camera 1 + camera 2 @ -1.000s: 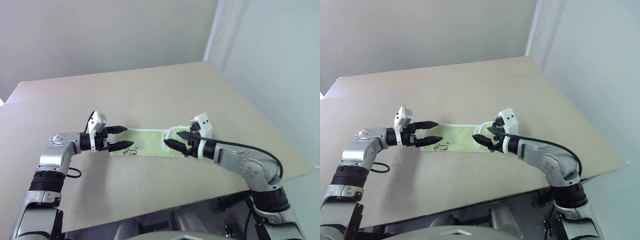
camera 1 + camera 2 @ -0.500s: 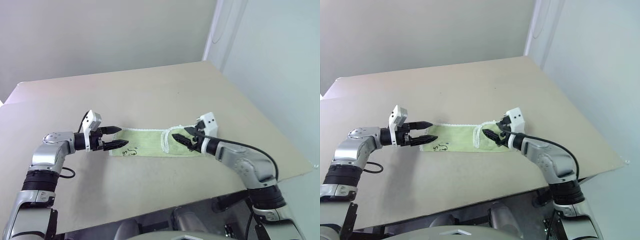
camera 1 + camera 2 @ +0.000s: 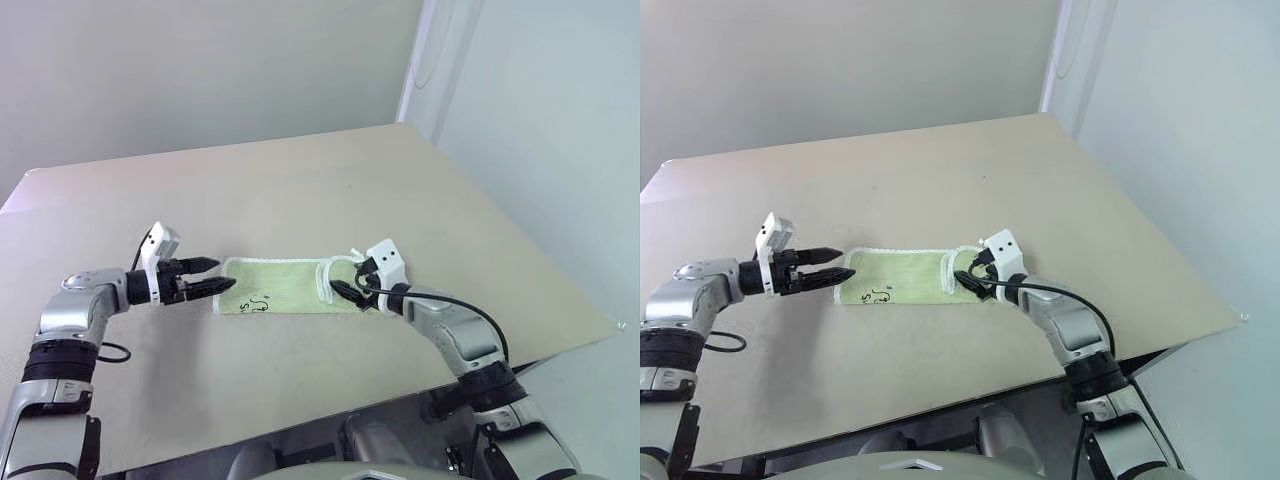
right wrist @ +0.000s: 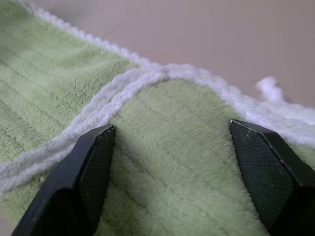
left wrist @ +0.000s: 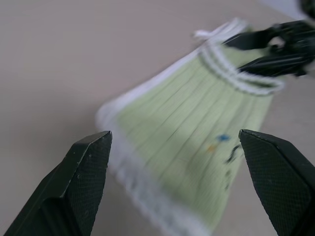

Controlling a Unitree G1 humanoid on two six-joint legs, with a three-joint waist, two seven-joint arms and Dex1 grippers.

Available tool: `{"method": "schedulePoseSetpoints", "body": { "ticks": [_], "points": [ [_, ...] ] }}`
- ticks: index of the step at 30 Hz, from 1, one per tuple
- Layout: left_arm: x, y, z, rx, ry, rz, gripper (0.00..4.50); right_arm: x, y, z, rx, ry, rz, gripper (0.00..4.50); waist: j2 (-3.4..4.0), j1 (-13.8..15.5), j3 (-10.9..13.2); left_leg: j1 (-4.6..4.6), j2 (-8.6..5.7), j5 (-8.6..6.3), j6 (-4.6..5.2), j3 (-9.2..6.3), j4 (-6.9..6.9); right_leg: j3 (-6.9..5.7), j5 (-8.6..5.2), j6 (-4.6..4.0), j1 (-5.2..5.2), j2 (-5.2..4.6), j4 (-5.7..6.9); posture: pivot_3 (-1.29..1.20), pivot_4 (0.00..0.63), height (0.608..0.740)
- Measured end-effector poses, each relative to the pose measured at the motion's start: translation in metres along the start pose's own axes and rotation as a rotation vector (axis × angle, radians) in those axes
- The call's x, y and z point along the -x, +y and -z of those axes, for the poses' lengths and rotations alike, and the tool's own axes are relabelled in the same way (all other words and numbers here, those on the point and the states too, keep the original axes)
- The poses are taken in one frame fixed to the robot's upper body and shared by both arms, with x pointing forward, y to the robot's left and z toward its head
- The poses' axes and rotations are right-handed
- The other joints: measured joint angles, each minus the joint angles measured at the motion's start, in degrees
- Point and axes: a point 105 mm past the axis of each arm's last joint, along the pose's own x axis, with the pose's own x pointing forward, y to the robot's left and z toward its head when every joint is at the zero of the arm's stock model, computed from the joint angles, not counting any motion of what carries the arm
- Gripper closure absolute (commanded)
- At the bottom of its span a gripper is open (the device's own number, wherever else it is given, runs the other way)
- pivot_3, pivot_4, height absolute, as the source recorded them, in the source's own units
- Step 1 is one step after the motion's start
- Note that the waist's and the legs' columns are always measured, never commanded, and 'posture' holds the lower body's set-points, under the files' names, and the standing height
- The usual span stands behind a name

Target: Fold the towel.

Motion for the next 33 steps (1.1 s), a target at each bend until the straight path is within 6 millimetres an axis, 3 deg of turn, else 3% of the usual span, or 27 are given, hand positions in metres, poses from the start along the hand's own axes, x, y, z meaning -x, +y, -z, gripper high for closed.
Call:
{"method": "schedulePoseSetpoints", "body": {
  "ticks": [5,10,16,33],
  "points": [
    [0.023,0.013,-0.001,0.184,-0.035,-0.036,0.07,0.017,-0.005,-0.032,-0.031,-0.103,0.017,0.6,-0.01,0.08,0.01,-0.05,0.0,0.0,0.0,-0.03,-0.06,-0.04,0.0,0.04,-0.03,-0.01,-0.03,0.0,0.0,0.74],
    [0.021,0.011,0.01,0.385,0.014,-0.031,0.07,0.02,0.003,-0.03,-0.051,-0.093,0.0,0.6,-0.03,0.1,0.01,-0.05,0.0,0.0,0.0,-0.05,-0.06,-0.07,0.0,0.03,-0.03,-0.01,-0.01,0.0,0.0,0.74],
    [0.005,0.002,0.018,0.549,0.122,-0.014,0.07,0.019,0.001,-0.027,-0.128,-0.083,0.018,0.6,-0.02,0.05,0.02,-0.02,-0.02,0.0,0.0,-0.06,-0.06,-0.07,0.01,0.03,0.0,-0.01,0.0,0.0,0.0,0.74],
    [-0.049,-0.027,0.011,0.591,0.187,0.109,0.07,0.029,-0.009,-0.025,-0.212,-0.048,0.089,0.6,0.16,1.93,-0.09,0.0,-0.23,0.0,-0.01,-0.08,-0.04,-0.05,-0.03,0.06,0.11,-0.22,-0.05,0.0,0.0,0.74]
  ]
}}
